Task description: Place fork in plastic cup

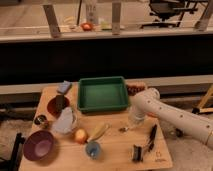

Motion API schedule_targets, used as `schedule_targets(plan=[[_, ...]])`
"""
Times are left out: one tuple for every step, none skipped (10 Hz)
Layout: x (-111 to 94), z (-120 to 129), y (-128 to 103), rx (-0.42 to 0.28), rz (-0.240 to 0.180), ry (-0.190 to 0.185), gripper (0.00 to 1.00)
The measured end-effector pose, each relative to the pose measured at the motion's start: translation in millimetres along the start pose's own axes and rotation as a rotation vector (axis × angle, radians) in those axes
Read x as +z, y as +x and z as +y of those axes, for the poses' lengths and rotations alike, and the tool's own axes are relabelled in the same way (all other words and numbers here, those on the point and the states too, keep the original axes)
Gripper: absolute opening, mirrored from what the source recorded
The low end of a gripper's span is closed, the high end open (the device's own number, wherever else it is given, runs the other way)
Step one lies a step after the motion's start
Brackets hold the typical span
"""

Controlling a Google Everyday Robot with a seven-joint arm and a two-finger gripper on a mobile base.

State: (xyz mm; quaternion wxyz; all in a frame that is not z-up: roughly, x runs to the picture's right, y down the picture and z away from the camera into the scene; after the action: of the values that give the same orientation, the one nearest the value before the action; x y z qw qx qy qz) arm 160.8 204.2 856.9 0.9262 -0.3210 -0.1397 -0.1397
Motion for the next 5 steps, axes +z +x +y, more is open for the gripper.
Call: schedule_targets(plan=[[4.4, 1.4, 1.0, 0.002, -0.009, -0.003, 0.0], [6.7, 1.2, 2.5, 0.004, -0.015, 0.001, 0.0], [6.0, 0.3, 2.4, 0.003, -0.015, 0.004, 0.0], [4.4, 0.3, 2.5, -0.001, -0.011, 0.001, 0.0], [3.6, 2.1, 3.2, 0.0, -0.011, -0.003, 0.0]])
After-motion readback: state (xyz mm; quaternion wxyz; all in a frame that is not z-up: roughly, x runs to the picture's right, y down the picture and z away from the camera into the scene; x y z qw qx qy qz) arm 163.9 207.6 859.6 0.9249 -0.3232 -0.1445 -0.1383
